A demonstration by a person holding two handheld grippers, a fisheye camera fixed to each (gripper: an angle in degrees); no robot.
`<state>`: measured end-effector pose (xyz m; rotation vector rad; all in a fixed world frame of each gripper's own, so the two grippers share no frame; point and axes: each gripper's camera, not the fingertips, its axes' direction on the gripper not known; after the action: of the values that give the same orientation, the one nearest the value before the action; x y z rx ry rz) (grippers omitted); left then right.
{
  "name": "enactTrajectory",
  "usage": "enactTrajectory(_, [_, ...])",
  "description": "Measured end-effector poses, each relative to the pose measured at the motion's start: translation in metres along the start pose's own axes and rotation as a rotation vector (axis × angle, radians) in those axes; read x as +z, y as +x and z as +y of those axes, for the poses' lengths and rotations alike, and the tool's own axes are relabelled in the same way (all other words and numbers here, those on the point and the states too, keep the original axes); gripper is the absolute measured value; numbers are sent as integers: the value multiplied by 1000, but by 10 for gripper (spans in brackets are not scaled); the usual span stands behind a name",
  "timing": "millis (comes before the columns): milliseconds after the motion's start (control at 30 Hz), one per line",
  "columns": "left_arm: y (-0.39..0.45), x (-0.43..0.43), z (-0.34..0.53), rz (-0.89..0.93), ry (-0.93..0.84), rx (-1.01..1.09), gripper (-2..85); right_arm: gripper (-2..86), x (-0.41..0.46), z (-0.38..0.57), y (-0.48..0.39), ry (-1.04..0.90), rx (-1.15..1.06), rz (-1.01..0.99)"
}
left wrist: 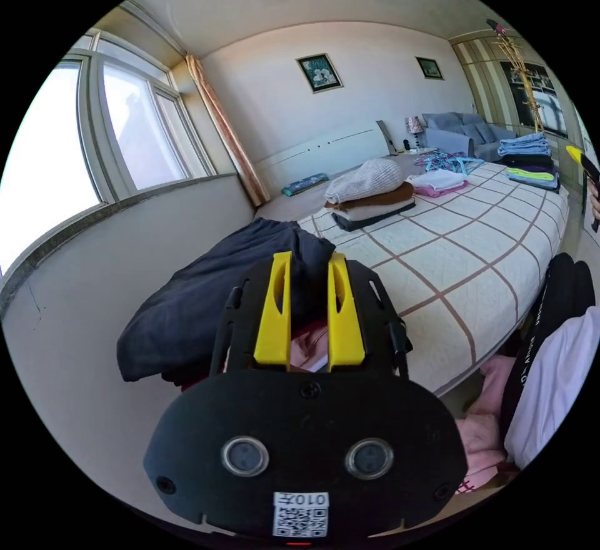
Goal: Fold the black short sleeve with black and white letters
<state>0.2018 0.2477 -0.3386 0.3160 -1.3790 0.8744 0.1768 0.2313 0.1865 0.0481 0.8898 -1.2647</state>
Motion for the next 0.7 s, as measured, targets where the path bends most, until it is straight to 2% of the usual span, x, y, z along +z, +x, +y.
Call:
enactTrajectory(233, [0, 2, -2, -120, 16, -12, 44, 75, 3, -5, 3, -12, 20, 3])
enactTrajectory(333, [-26, 1, -6, -31, 39, -120, 36, 73, 5, -7, 4, -9, 35, -5])
enactTrajectory(500, [-100, -13, -28, 163, 272, -407, 27, 72, 4, -14, -2, 5, 21, 20])
enactTrajectory(567, [-110, -21, -58, 174, 312, -393, 27, 72, 1, -16, -4, 18, 24, 32])
enactTrajectory(633, [-104, -36, -101, 88, 304, -298, 27, 71, -5, -18, -6, 38, 38, 45])
enactTrajectory(700, [-88, -60, -154, 132, 407, -140, 29, 70, -10, -19, -9, 47, 43, 59])
